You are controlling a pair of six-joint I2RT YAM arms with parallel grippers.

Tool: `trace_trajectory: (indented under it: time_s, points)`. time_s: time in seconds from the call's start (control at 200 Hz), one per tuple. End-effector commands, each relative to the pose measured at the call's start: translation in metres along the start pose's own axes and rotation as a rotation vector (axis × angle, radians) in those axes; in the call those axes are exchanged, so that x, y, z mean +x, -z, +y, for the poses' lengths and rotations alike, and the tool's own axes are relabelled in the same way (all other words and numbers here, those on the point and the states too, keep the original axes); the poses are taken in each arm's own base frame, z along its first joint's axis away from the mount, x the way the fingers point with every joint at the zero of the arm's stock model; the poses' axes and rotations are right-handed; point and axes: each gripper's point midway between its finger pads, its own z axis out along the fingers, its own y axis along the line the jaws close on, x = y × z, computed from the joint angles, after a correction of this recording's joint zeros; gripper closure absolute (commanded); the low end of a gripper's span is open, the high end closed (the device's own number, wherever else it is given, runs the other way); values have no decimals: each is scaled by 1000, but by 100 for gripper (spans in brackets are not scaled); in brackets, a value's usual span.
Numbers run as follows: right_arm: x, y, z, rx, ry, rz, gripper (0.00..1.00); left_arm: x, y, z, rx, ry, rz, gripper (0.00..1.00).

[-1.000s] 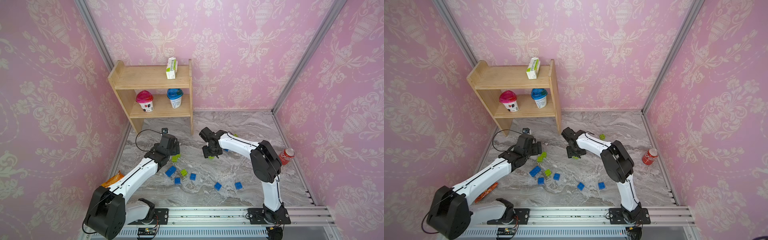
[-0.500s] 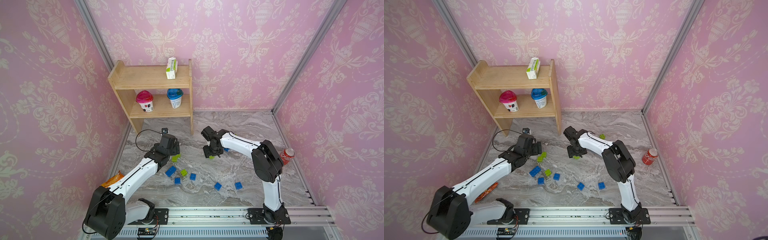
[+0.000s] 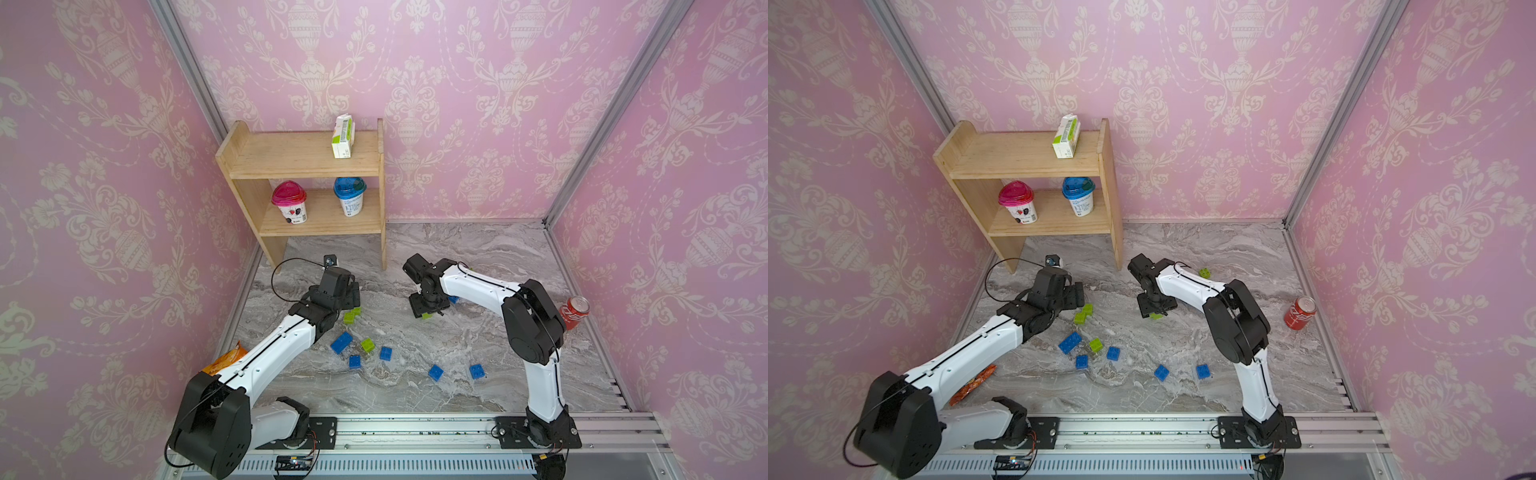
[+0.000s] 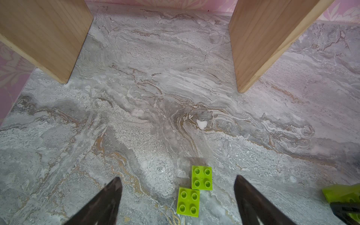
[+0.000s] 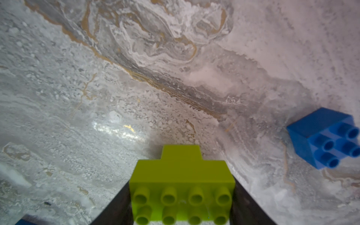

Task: Assemble the letter v with lego
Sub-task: Assemble the lego brick with the lego brick.

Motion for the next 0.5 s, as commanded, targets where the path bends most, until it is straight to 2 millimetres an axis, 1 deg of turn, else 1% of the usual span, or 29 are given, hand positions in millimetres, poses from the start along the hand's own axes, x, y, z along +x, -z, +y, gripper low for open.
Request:
trace_trajectory:
  time_s: [0.0,0.085,0.195,0.235,0.265,0.33,0.41,0.495]
  points:
    - [29,-27,-11,61,23,125,87,-6,1,-8,30,8,-4,9]
    - [30,-31,-7,50,-32,129,87,-7,1,-9,36,14,-7,9]
    - [27,-25,0,17,-188,100,87,-9,1,-11,40,17,-13,9]
    - [24,-24,3,2,-216,96,86,-9,1,-11,43,17,-14,9]
    - [21,-24,8,-8,-256,94,84,-9,1,-12,46,18,-13,9]
    - [15,-21,12,8,-278,83,78,-9,0,-14,51,14,-9,9]
    - [10,-19,17,7,-295,71,75,-9,1,-13,48,4,-3,9]
    - [8,-16,15,21,-293,61,62,-9,4,-11,44,-5,-10,9]
